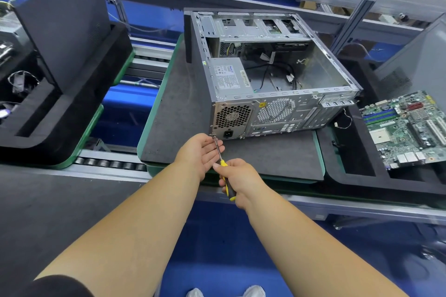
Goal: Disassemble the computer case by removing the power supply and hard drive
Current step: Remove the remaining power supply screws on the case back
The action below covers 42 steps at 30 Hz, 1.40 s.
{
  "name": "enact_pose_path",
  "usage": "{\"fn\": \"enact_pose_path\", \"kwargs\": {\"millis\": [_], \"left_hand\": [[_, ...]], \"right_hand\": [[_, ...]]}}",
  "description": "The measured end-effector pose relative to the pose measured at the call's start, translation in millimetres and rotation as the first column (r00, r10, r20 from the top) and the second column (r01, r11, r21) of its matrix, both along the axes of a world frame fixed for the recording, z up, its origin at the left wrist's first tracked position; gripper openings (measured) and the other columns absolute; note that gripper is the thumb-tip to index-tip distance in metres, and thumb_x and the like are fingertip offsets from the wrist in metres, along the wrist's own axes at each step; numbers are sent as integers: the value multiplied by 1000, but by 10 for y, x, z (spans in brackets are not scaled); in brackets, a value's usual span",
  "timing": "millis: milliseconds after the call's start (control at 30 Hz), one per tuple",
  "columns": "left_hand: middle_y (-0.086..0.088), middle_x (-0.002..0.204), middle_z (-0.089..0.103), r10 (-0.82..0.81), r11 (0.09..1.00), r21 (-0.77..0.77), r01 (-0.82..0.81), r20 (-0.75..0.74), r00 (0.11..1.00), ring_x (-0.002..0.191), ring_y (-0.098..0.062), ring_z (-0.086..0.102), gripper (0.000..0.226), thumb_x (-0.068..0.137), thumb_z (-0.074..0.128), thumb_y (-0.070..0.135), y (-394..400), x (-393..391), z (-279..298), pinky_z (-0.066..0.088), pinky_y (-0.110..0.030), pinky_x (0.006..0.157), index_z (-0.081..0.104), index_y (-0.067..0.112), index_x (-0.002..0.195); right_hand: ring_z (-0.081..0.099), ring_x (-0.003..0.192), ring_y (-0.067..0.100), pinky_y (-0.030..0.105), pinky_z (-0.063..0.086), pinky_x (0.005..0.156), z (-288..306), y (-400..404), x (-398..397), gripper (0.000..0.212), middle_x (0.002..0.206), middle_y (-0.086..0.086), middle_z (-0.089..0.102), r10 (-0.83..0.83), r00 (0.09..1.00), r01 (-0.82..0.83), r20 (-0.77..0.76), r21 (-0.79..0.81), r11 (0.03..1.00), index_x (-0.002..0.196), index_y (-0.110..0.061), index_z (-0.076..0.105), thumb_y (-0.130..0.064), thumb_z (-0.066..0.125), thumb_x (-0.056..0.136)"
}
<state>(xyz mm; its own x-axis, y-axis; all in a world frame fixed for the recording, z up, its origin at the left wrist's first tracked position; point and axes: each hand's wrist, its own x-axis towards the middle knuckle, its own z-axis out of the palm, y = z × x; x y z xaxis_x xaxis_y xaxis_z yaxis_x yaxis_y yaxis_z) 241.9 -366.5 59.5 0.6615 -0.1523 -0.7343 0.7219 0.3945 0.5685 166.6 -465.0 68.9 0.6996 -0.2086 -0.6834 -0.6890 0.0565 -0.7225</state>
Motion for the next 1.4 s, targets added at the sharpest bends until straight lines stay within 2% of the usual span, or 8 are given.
{"fn": "enact_pose_path", "kwargs": {"millis": [233,467,667,867,1067,1167,1267,1400], "left_hand": [[-3,78,77,7,1000,-24,-6,41,999,70,-13,74,14,93,63,16,-35,6,-83,56,-23,54,66,7,103],[-3,80,77,14,1000,-4,-14,45,999,73,-14,75,14,91,66,15,-45,3,-89,57,-24,55,66,8,104],[-1,83,77,-21,1000,10,21,39,999,75,-13,75,14,92,66,18,-34,-3,-73,56,-28,62,66,11,104],[0,85,75,-39,999,12,38,39,998,90,-15,70,6,94,64,19,-38,-11,-34,55,-31,77,65,13,95],[-2,92,72,-24,999,38,22,43,999,85,-13,69,7,95,64,18,-54,-42,-10,52,-27,65,65,12,95],[-3,88,72,-20,999,40,18,38,999,83,-14,69,7,95,63,17,-58,-32,-18,56,-30,77,66,11,93],[-3,86,73,-28,998,58,27,16,999,86,-14,68,9,95,63,17,-76,-22,-27,53,-33,93,65,10,90],[-3,81,77,-1,998,55,-1,27,1000,78,-14,74,9,93,64,17,-62,-54,-67,57,-28,71,67,9,97]], "right_hand": [[57,62,14,26,48,58,93,20,-4,25,76,7,68,-129,988,142,-89,167,976,96,-7,68,-27,54,99],[65,79,15,36,53,75,24,-22,-5,17,85,1,72,-51,997,51,-52,5,999,90,-16,68,-32,66,94],[63,81,16,31,52,58,-1,-23,-11,25,92,3,69,-5,999,8,36,-92,996,98,-19,65,-33,78,83],[62,85,19,31,50,58,5,-1,-6,32,95,5,67,-29,999,31,18,-75,997,103,-18,62,-33,80,81],[63,86,21,34,56,66,24,-10,2,33,93,7,67,-8,1000,9,8,-86,996,104,-17,64,-36,79,82],[62,85,21,35,56,69,37,-35,-7,31,94,8,68,2,1000,-1,12,-97,995,102,-17,65,-37,78,82],[62,83,20,31,52,62,58,-56,-24,35,95,8,69,24,1000,-24,0,-115,993,105,-15,67,-39,78,82],[62,83,17,29,50,61,67,-105,-84,32,95,6,69,41,999,-38,23,-124,992,105,-15,66,-37,76,84]]}}
